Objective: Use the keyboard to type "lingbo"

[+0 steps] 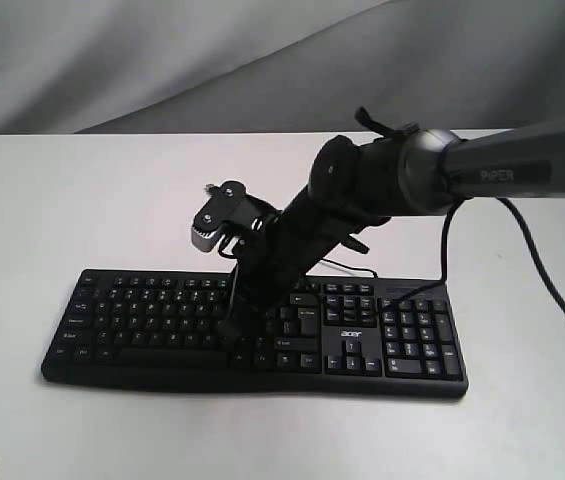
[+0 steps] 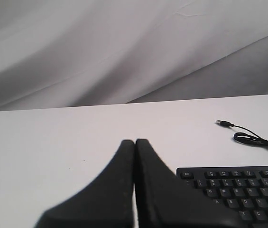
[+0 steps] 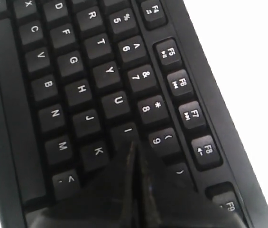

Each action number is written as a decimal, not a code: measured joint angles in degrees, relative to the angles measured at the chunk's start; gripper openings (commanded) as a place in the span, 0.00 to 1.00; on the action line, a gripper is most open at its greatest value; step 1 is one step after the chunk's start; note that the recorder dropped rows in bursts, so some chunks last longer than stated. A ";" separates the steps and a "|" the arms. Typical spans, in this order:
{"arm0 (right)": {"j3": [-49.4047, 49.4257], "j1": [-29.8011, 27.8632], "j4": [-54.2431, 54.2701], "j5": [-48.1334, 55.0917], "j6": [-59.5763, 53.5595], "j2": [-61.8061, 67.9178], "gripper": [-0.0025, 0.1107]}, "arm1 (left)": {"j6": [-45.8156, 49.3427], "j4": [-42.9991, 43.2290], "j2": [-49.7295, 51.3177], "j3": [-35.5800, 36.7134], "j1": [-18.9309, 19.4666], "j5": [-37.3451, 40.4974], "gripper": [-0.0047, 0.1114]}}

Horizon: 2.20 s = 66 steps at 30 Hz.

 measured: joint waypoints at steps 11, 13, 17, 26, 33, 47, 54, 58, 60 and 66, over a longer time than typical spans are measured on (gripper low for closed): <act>0.55 0.00 -1.00 2.30 0.12 -9.69 0.02 | 0.00 0.00 0.00 0.00 0.00 0.00 0.04; 1.41 0.00 -3.87 1.45 2.03 -14.88 0.02 | 0.00 0.00 0.00 0.00 0.00 0.00 0.04; 7.69 0.00 -10.65 -6.41 7.85 -29.74 0.02 | 0.00 0.00 0.00 0.00 0.00 0.00 0.04; 17.19 0.00 -11.37 -14.68 11.58 -49.26 0.02 | 0.00 0.00 0.00 0.00 0.00 0.00 0.04; 17.34 0.00 -11.37 -17.02 11.76 -54.39 0.02 | 0.00 0.00 0.00 0.00 0.00 0.00 0.04; 19.64 -10.49 -21.58 -22.30 50.34 -65.54 0.02 | 0.00 0.00 0.00 0.00 0.00 0.00 0.04; 35.78 -22.56 -32.50 -20.46 60.29 -82.17 0.02 | 0.00 0.00 0.00 0.00 0.00 0.00 0.04; 46.24 -26.32 -38.26 -21.72 60.67 -94.83 0.02 | 0.00 0.00 0.00 0.00 0.00 0.00 0.04; 51.01 -27.25 -39.76 -22.03 61.78 -100.56 0.02 | 0.00 0.00 0.00 0.00 0.00 0.00 0.04; 61.74 -27.91 -41.37 -22.11 64.33 -112.26 0.02 | 0.00 0.00 0.00 0.00 0.00 0.00 0.04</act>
